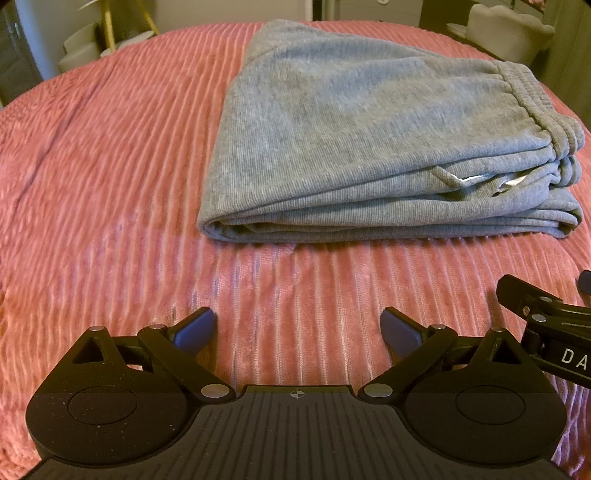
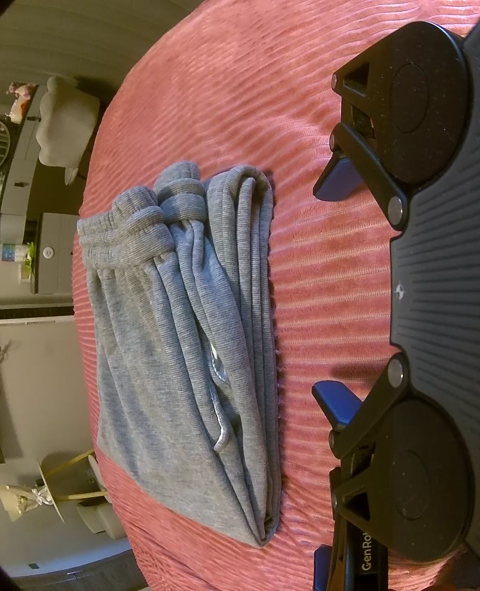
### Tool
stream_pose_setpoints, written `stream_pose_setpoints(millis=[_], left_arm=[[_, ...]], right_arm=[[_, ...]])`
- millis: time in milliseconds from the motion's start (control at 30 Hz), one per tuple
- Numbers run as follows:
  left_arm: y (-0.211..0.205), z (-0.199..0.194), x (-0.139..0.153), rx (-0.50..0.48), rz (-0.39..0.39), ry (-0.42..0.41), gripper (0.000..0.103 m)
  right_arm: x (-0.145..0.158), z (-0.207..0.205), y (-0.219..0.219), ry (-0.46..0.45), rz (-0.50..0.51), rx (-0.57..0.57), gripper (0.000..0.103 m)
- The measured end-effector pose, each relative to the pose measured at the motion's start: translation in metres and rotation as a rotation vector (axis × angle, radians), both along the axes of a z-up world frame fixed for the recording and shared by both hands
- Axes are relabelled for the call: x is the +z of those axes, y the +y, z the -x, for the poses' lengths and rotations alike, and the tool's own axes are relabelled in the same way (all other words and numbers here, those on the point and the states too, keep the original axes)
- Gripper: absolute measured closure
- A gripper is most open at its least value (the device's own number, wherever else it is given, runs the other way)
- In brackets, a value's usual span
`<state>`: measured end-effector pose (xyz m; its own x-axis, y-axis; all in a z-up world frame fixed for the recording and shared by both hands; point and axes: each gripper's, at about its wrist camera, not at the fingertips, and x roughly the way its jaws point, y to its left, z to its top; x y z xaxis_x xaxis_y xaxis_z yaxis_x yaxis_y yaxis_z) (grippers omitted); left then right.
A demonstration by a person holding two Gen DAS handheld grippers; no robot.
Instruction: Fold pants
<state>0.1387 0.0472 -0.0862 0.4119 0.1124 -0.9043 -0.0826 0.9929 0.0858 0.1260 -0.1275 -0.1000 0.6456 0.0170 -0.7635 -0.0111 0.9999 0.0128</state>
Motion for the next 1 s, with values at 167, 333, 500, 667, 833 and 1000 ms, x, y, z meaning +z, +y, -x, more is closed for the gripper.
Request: stream_pose_setpoints(millis=[167,333,500,667,833,1000], left_arm=[[0.0004,-0.0001,-0.0001,-0.001,0.0,0.0,0.003],[0.0002,0.0009,-0.0005,0.002,0.003,0.001,0.003],[0.0001,0.0015,-0.0008,0.003,0.003,0.0,0.003],[0.0005,0.0012,-0.0007,0.002,0.004,0.001,0.003],[0.0005,0.0013,-0.0006,0.002,0.004,0.001,0.003],[0.0006,0.0012,-0.0006,0.002,0.004,0.001,0.003]], right_arm=[[-0.0002,0.0001,-0.0003,0.005,-0.003,-0.002,0.0],[-0.0008,0.0,-0.0006,0.007,-0.002,0.0,0.0],[-0.0011,0.0003,-0.0002,0.007,-0.001,-0.001,0.0],[-0.0021,0.0003,-0.0013,0.007,-0.002,-0.003,0.0],[-0.0023,0.0009,-0.0024,0.008,-0.005,-0.006,0.0],[-0.0022,0.0008,-0.0029,0.008,-0.005,-0.004,0.0]])
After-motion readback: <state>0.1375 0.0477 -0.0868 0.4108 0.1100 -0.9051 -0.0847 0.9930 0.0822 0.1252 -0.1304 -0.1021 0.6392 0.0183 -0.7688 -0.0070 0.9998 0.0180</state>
